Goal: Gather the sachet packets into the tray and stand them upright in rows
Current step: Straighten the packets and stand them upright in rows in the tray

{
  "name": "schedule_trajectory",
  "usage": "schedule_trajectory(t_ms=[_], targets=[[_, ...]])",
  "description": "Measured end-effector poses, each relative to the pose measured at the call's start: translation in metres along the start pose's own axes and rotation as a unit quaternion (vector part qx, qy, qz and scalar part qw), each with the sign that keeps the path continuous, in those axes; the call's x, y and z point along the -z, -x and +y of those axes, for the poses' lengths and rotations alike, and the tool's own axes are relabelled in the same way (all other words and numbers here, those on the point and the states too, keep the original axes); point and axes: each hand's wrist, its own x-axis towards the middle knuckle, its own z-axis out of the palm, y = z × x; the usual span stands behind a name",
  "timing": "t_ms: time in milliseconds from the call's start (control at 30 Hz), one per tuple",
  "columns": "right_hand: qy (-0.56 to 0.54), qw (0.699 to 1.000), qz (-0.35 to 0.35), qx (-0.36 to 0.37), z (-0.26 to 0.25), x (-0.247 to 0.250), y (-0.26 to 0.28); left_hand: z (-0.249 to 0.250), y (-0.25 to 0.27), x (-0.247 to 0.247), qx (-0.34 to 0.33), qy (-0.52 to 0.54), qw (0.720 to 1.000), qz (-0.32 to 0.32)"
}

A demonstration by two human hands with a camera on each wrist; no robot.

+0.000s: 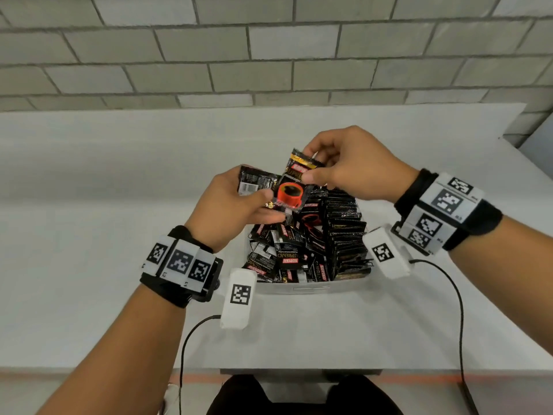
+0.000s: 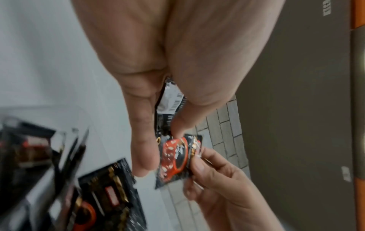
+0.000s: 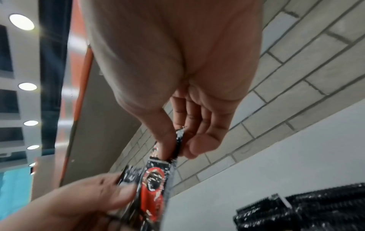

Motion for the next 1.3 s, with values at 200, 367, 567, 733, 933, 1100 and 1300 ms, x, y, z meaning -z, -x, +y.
schedule_trajectory(t_ms=[200,367,567,733,933,1100,1300], targets=[[0.127,0.986,-0.094,-0.049,0.023,0.0,-0.007,-0.016,-0.008,0.024,0.027,-0.094,0.992,0.082],[0.26,0.96,-0.107,0.007,0.032,-0.01,-0.013,-0.014,-0.004,0.026,0.015,-0.11,0.992,0.056],[0.303,0.942,-0.142,0.026,0.027,-0.017,-0.021,-0.011,-0.009,0.022,-0.034,-0.161,0.984,0.073],[0.368,0.907,-0.201,0.036,0.026,-0.027,-0.028,-0.011,-0.013,0.016,-0.023,-0.185,0.98,0.067],[0.266,0.95,-0.159,0.041,0.026,-0.021,-0.035,-0.009,-0.008,0.016,-0.081,-0.191,0.976,0.065],[0.256,0.955,-0.147,0.029,0.037,-0.025,-0.029,-0.012,-0.008,0.017,-0.102,-0.213,0.97,0.053],[0.229,0.965,-0.121,0.037,0.037,-0.014,-0.031,-0.009,-0.002,0.007,-0.144,-0.14,0.98,-0.006]])
